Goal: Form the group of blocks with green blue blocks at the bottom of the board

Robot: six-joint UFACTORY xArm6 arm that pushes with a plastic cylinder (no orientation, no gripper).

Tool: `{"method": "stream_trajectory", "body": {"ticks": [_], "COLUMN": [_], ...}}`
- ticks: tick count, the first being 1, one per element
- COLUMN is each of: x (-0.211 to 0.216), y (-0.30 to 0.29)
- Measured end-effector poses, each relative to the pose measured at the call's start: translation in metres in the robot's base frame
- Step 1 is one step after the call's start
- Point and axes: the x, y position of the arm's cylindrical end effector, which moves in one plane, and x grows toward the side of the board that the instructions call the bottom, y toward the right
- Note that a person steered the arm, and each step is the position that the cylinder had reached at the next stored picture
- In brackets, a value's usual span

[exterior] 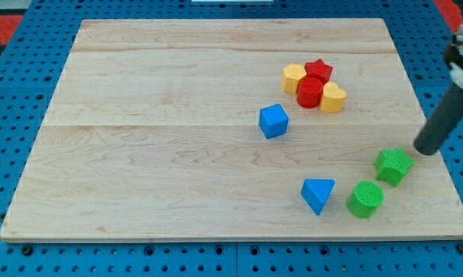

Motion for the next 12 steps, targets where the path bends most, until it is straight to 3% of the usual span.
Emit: {"method": "stream_trajectory", "body": {"ticks": [1,2,3,7,8,10,11,12], "x": [0.02,0.035,0.028,-0.092,-0.087,-0.017,-0.045,-0.036], "y": [-0.03,-0.101,-0.138,-0.194,-0.231,-0.193,-0.208,-0.256]}}
